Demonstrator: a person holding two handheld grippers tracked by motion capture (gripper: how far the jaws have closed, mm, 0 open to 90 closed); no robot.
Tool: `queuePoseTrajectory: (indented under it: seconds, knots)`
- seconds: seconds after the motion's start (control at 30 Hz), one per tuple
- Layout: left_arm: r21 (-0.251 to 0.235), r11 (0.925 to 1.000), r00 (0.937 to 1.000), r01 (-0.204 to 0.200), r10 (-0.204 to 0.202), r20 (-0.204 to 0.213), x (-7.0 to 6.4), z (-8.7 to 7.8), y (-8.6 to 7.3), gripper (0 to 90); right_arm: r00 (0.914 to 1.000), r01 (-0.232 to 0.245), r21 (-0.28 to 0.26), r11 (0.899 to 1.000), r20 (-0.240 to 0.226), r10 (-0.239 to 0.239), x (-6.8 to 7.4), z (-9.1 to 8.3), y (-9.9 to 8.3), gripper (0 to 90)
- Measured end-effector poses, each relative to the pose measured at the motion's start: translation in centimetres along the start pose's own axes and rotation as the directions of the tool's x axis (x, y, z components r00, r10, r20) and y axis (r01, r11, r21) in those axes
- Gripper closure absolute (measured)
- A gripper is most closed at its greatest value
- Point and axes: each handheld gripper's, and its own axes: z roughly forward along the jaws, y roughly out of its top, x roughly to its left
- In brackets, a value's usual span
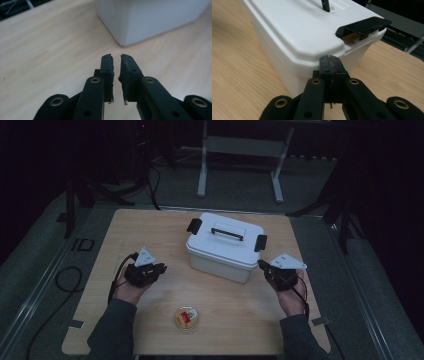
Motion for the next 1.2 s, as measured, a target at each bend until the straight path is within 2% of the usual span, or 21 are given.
queuePoseTrajectory:
  seconds: [0.03,0.07,0.1,0.17,0.37,0.47,0.57,0.77,0.8,0.9,0.97,1.0,1.1,1.2]
  knots:
    - [0.0,1.0,1.0,0.0,0.0,0.0,0.0,0.0,0.0,82.2,1.0,0.002,-0.002,1.0,-0.001,-0.002,0.0,-0.1,0.0,89.1]
    - [-0.006,1.0,1.0,0.003,-0.003,-0.001,0.5,0.7,0.9,83.6,1.0,0.002,-0.002,1.0,0.002,-0.002,0.1,-0.2,0.0,88.8]
    - [-0.006,1.0,1.0,0.003,-0.003,-0.001,0.5,0.7,0.9,85.4,1.0,0.003,-0.005,1.0,0.003,-0.003,0.0,-0.3,-0.1,88.7]
    - [-0.013,0.9999,1.0,-0.002,0.002,0.004,1.2,1.8,2.2,89.2,1.0,0.0,-0.008,1.0,0.008,0.0,-0.1,-0.5,-0.2,88.3]
    - [-0.03,0.9995,0.9994,0.01,-0.009,0.034,2.1,4.1,3.8,90.0,0.9996,-0.02,0.0,1.0,0.021,0.02,-0.7,-1.1,-1.1,86.9]
    - [-0.039,0.9991,0.999,0.018,-0.016,0.042,2.2,4.8,4.2,90.0,0.9994,-0.024,0.001,1.0,0.025,0.024,-0.9,-1.3,-1.4,85.7]
    - [-0.045,0.9987,0.9982,0.023,-0.02,0.057,2.3,6.3,5.1,90.0,0.9988,-0.037,0.006,0.999,0.033,0.037,-1.2,-1.4,-2.1,85.1]
    - [-0.043,0.9989,0.9965,0.018,-0.014,0.082,2.1,8.3,6.4,90.0,0.9975,-0.058,0.008,0.998,0.041,0.058,-1.6,-1.6,-2.9,84.7]
    - [-0.037,0.9993,0.9972,0.012,-0.009,0.075,2.0,8.6,6.6,90.0,0.9974,-0.059,0.009,0.998,0.041,0.059,-1.7,-1.7,-3.0,84.7]
    - [-0.035,0.9993,0.9972,0.014,-0.012,0.074,2.0,8.8,6.7,90.0,0.997,-0.063,0.011,0.998,0.046,0.063,-1.9,-1.8,-3.1,84.6]
    - [-0.047,0.9982,0.9947,0.039,-0.034,0.097,2.3,9.4,6.6,90.0,0.9963,-0.069,0.007,0.998,0.052,0.069,-2.2,-2.1,-3.3,84.5]
    - [-0.047,0.9982,0.9947,0.039,-0.034,0.097,2.3,9.4,6.6,90.0,0.9962,-0.069,0.007,0.998,0.054,0.069,-2.3,-2.1,-3.4,84.4]
    - [-0.042,0.9987,0.9941,0.028,-0.024,0.106,2.2,9.3,6.6,90.0,0.9957,-0.071,0.01,0.997,0.061,0.071,-2.5,-2.2,-3.5,84.4]
    - [-0.05,0.9987,0.9933,0.011,-0.005,0.115,1.5,9.0,6.2,90.0,0.9949,-0.073,0.013,0.997,0.07,0.072,-2.7,-2.3,-3.6,84.3]
